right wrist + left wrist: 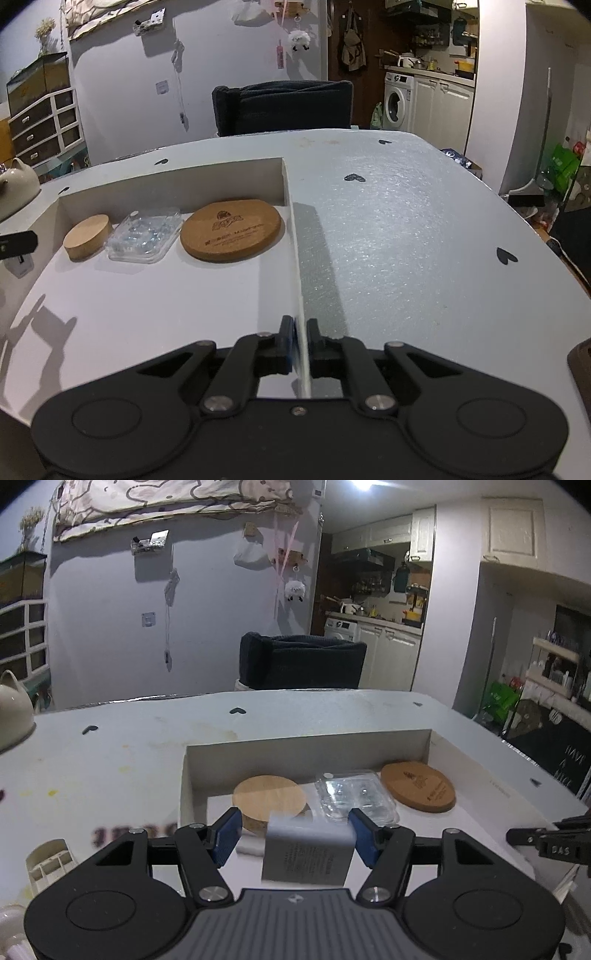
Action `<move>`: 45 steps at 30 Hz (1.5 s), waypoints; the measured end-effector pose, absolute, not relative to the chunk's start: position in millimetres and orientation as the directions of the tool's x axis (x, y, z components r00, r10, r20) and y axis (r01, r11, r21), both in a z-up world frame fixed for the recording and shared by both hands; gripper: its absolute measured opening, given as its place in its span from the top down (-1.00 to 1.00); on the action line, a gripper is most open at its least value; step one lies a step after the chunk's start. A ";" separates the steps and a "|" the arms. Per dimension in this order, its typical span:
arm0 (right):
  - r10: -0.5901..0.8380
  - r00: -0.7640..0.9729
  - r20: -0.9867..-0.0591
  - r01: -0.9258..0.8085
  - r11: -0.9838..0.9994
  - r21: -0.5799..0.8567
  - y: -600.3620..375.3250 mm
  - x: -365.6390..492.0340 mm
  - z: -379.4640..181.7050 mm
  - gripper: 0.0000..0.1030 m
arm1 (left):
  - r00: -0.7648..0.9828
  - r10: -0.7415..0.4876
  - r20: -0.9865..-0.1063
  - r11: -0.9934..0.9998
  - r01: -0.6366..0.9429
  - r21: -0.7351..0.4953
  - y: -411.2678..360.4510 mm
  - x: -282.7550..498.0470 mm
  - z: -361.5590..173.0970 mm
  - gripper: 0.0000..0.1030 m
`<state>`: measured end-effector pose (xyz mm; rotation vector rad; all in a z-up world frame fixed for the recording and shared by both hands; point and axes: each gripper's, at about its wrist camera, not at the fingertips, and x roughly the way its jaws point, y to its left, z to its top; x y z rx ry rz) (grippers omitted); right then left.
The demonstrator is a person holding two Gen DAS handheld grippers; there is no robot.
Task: Organize rigid objects
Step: 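Carry the power adapter into the tray and open the left gripper, then move the left tool back over the white tape measure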
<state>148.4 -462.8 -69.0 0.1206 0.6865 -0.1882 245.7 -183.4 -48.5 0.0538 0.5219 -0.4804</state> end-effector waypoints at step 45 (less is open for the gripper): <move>-0.112 0.774 -0.623 0.229 0.967 0.112 -467.7 138.6 -71.7 0.86 | 0.742 -0.487 -0.460 0.861 0.496 -0.111 -151.3 157.3 -34.5 -1.00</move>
